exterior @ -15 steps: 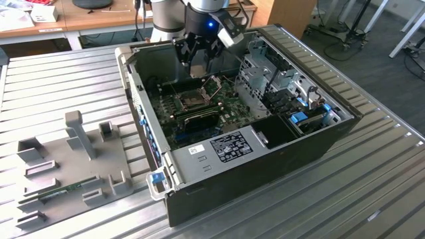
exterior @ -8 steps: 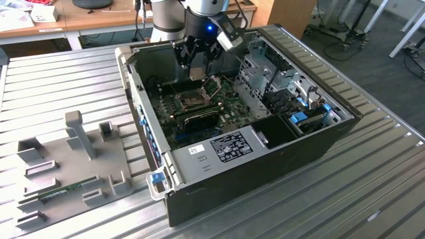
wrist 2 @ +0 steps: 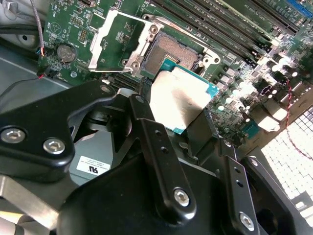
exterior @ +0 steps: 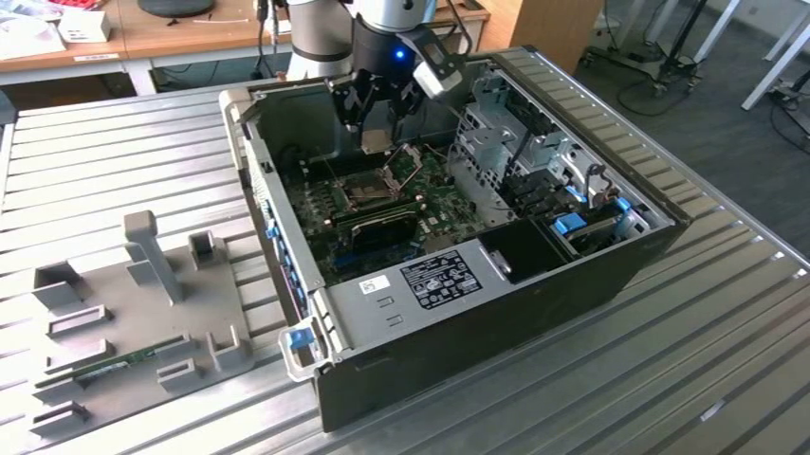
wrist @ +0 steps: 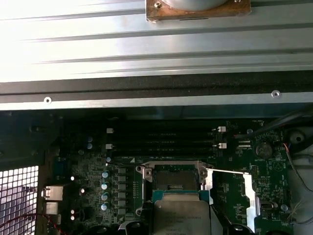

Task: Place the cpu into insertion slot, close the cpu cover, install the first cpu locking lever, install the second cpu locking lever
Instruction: 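Place the cpu into insertion slot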

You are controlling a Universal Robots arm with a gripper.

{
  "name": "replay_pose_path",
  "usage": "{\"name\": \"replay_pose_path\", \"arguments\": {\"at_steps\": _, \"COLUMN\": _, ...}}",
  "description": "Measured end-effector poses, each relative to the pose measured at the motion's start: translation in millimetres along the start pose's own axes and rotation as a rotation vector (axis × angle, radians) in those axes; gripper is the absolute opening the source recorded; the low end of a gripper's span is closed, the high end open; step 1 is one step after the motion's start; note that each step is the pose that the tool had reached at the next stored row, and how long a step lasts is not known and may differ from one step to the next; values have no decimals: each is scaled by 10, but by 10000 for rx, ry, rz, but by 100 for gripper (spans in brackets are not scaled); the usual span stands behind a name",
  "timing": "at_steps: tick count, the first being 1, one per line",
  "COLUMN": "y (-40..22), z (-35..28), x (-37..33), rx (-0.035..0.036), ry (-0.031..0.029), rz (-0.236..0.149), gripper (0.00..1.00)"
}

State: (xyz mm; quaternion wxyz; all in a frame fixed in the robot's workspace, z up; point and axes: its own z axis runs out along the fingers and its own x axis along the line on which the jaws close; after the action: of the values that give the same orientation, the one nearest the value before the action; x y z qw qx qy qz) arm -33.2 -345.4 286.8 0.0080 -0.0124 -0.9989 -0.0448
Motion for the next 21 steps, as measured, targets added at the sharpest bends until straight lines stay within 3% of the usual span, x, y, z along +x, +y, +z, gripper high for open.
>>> {"name": "replay_pose_path", "arguments": {"at_steps": 4, "y": -3, "z": 32, "x": -1, "rx": 0, "ry": 1, "rz": 0, "gripper": 54}}
{"name": "replay_pose_path", "arguments": {"at_steps": 15, "y": -3, "z": 35, "x": -1, "rx": 1, "ry": 1, "rz": 0, "gripper": 54}}
{"name": "replay_pose_path", "arguments": {"at_steps": 21, "y": -7, "z": 83, "x": -1, "rx": 1, "ry": 1, "rz": 0, "gripper": 54}}
